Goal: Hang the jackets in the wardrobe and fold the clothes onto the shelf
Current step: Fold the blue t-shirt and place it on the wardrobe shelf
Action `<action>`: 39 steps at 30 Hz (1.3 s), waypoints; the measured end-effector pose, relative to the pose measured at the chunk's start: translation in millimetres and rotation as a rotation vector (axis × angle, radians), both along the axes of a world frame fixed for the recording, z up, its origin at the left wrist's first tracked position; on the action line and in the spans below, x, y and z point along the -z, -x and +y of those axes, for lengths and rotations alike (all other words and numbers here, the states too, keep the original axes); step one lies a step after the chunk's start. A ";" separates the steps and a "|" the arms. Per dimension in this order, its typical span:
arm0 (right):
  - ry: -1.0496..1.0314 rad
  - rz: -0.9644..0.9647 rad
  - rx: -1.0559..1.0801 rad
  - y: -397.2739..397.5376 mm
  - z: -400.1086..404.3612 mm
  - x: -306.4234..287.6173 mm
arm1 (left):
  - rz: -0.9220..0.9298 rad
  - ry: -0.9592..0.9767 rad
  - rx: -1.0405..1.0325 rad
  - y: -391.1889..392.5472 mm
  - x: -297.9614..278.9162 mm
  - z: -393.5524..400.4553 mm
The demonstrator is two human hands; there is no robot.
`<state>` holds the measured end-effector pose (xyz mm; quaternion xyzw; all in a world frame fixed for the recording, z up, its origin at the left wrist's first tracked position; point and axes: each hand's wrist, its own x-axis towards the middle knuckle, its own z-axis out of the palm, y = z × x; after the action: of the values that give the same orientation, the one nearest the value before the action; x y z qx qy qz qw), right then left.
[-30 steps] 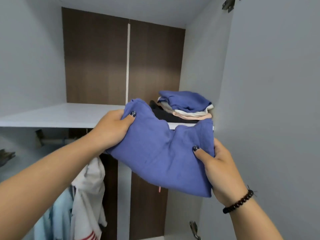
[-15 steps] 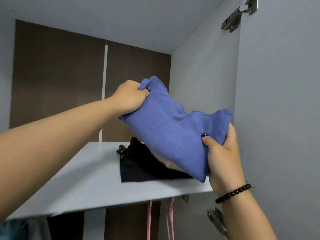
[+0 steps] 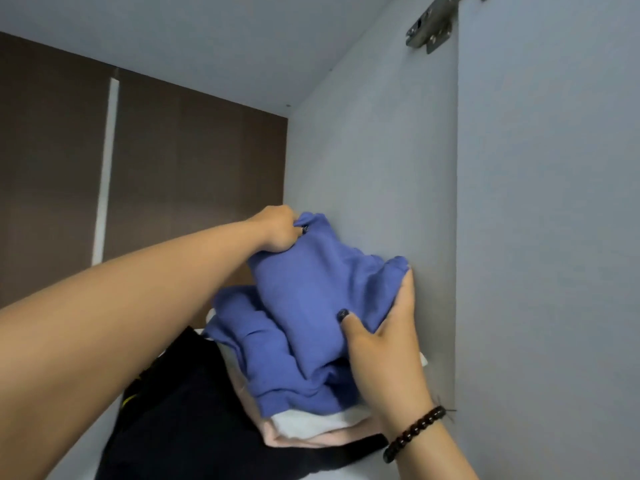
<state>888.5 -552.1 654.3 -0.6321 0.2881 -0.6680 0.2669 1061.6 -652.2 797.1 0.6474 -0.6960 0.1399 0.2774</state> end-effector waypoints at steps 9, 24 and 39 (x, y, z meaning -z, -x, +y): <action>0.165 0.428 0.640 13.3 27.7 0.1 | -0.149 -0.161 -0.063 2.5 44.9 -35.3; -0.144 1.050 0.453 -17.6 -18.5 -1.6 | -0.171 -0.404 0.112 13.5 72.4 -19.0; -0.032 0.881 0.463 -5.6 1.0 6.9 | -0.029 -0.153 -0.029 3.6 81.4 49.5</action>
<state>894.1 -551.1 647.4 -0.7695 0.5166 -0.3745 -0.0257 1058.0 -602.7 715.7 0.6744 -0.6993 0.0996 0.2148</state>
